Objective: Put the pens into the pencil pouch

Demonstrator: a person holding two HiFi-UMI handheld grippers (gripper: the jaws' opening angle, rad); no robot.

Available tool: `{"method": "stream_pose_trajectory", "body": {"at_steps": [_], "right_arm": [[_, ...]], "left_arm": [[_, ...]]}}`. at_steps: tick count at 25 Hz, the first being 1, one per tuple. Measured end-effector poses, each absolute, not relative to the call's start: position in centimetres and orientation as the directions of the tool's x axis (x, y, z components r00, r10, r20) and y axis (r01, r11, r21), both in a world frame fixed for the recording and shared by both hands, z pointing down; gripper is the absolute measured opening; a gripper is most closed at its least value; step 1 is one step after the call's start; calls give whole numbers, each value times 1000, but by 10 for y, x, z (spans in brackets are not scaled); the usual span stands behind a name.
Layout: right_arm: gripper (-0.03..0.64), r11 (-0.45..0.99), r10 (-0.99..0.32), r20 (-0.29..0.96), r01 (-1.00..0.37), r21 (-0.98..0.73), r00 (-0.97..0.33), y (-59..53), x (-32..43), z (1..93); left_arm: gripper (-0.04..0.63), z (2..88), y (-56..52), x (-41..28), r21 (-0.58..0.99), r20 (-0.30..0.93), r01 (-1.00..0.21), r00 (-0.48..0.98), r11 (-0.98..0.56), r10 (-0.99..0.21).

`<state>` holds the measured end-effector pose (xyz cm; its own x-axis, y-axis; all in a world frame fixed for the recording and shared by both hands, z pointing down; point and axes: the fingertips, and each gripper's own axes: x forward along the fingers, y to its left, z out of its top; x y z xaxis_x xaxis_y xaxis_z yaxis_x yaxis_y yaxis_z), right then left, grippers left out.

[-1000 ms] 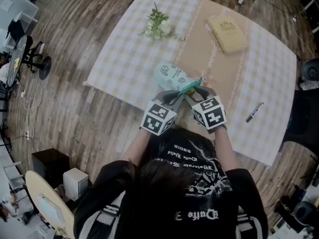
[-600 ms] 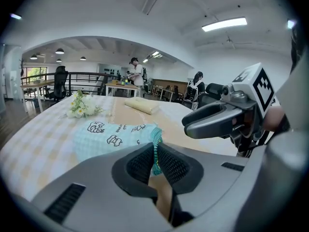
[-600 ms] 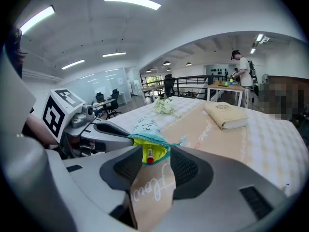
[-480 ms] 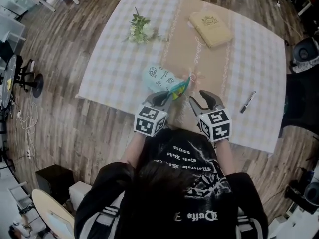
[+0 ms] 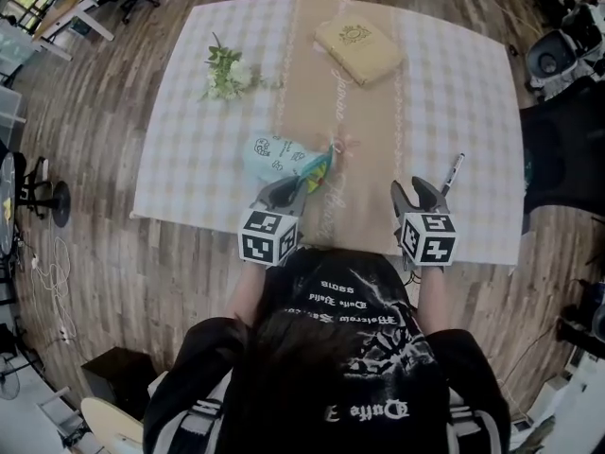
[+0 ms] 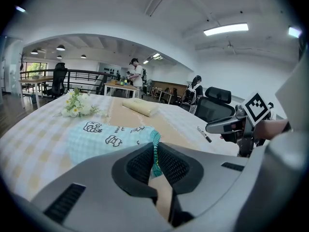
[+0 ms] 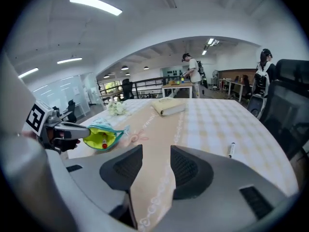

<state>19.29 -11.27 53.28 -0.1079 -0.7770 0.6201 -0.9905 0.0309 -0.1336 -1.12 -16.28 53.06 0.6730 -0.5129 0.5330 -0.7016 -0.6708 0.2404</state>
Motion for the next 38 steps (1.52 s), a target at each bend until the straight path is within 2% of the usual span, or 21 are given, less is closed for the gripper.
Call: {"method": "stream_pose_trajectory", "body": {"at_steps": [7,16,26,34,36,38], "right_arm": [[190,-165,-730,679,-985,-56,84,-95,260,560],[190,-351,-643,734,-936,-31,217,-76,317,594],[190,-438,-586,779,-896,-73,223,-67,341,625],[156,-463,-555,798,-884,-59,237,-66,352,627],[139,-468,-543,805,-882,-54,239,-66,353,627],[90,-476,-534,808,-878,-44,249,-64,355,627]], "left_arm": [[40,531,-165,-7,240,537,-699,674,-674,-508],[40,532,-169,-3,234,549,-697,670,-678,-499],[40,534,-167,4,229,565,-702,659,-674,-495],[40,534,-167,7,226,560,-706,658,-672,-503],[40,533,-167,7,227,558,-708,657,-668,-507],[40,534,-167,6,227,558,-712,654,-665,-510]]}}
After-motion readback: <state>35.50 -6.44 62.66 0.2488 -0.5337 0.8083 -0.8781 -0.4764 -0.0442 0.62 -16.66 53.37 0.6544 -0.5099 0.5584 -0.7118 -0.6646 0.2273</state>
